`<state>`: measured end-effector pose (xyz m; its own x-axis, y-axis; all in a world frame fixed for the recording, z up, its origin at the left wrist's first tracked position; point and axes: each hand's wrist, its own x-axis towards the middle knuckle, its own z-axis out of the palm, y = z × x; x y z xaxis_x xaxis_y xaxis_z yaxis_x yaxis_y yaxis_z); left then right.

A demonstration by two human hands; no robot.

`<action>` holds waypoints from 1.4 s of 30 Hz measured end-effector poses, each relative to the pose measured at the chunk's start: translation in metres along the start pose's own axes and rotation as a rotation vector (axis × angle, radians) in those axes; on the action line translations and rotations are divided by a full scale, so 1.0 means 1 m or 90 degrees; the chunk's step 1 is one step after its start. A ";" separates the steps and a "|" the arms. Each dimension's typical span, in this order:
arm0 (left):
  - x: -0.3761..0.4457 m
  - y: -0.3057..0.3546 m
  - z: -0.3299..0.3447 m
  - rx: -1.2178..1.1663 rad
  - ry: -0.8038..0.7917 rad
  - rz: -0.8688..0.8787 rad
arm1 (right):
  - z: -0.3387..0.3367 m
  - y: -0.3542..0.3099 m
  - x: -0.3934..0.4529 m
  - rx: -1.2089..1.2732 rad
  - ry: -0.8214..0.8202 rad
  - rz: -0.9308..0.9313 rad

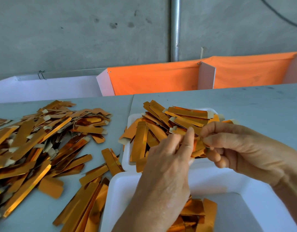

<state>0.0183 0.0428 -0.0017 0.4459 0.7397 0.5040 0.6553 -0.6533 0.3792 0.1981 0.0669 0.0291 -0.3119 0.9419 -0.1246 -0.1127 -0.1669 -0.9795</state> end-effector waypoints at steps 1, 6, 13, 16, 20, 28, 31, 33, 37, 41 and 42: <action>0.000 0.001 0.000 -0.024 -0.002 -0.015 | 0.000 0.001 0.000 -0.008 0.008 -0.002; -0.002 0.004 -0.005 -0.080 0.019 -0.073 | 0.002 0.002 0.002 0.003 0.043 -0.002; 0.002 0.004 -0.009 -0.054 0.001 -0.040 | 0.005 0.002 0.002 -0.035 0.045 -0.017; 0.003 0.005 -0.011 0.010 -0.021 -0.023 | 0.004 0.004 0.004 -0.061 0.046 -0.026; 0.004 0.005 -0.012 0.013 -0.006 -0.027 | 0.001 0.005 0.003 -0.062 0.014 -0.056; 0.000 0.003 -0.014 -0.128 0.012 -0.033 | -0.007 0.009 0.005 0.079 -0.074 -0.064; 0.000 0.003 -0.014 -0.155 0.016 -0.026 | -0.009 0.011 0.005 0.130 -0.094 -0.048; 0.001 0.004 -0.015 -0.189 0.015 -0.022 | -0.009 0.012 0.006 0.159 -0.113 -0.042; 0.001 0.006 -0.017 -0.231 0.002 -0.018 | -0.009 0.014 0.007 0.177 -0.149 -0.040; 0.000 0.005 -0.016 -0.238 0.005 -0.024 | -0.009 0.018 0.010 0.150 -0.130 -0.045; 0.000 0.004 -0.016 -0.245 0.004 -0.029 | -0.009 0.019 0.011 0.157 -0.123 -0.044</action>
<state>0.0114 0.0374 0.0123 0.4166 0.7694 0.4842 0.3965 -0.6331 0.6648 0.2007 0.0763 0.0074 -0.4662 0.8847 -0.0034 -0.3579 -0.1921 -0.9138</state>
